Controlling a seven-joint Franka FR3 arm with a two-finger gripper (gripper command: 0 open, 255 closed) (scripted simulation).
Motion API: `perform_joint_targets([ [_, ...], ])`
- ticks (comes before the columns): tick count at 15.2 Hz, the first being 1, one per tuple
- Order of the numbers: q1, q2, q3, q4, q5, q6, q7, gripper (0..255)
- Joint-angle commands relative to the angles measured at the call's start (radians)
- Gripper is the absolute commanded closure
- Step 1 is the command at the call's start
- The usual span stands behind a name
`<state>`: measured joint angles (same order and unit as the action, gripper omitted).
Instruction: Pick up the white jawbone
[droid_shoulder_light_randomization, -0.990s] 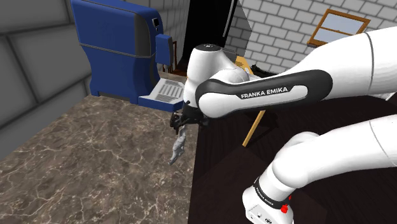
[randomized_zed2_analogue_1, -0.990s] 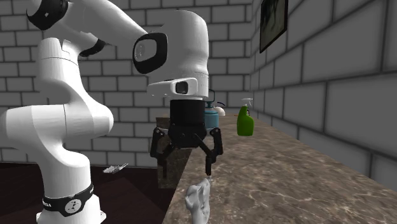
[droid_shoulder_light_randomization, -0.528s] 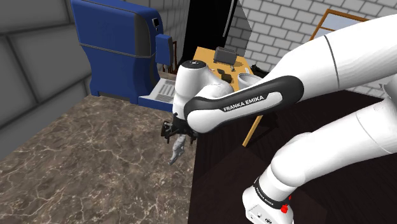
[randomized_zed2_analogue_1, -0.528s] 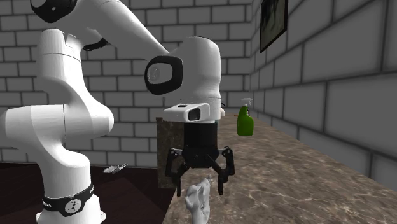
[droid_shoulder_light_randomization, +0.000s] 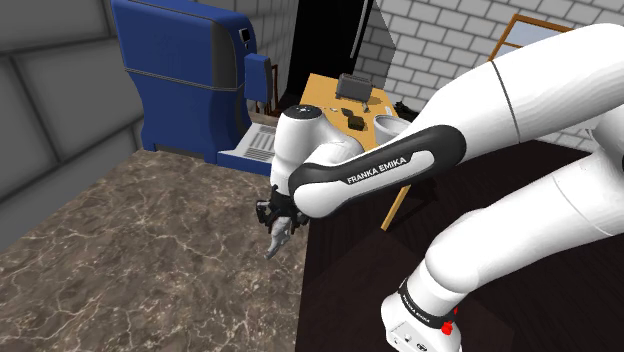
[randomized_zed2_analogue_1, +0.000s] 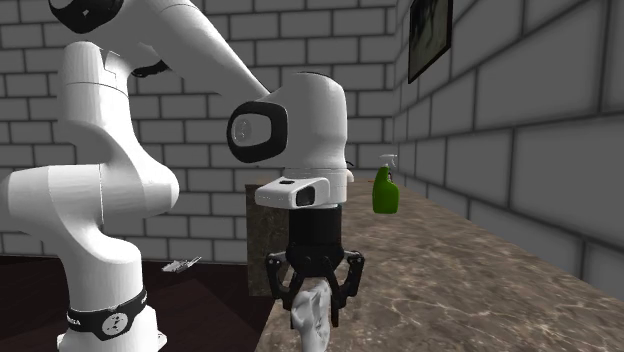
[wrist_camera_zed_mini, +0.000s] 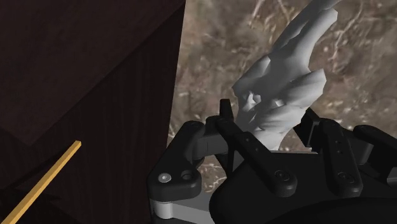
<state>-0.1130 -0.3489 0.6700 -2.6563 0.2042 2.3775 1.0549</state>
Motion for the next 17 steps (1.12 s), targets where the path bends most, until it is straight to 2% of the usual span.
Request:
perform_joint_targets([
  [1, 0.000, 0.000, 0.000, 0.000, 0.000, 0.001, 0.000, 255],
  [7, 0.000, 0.000, 0.000, 0.000, 0.000, 0.000, 0.000, 255],
  [17, 0.027, -0.107, -0.055, 0.066, 0.026, -0.168, -0.037, 255],
])
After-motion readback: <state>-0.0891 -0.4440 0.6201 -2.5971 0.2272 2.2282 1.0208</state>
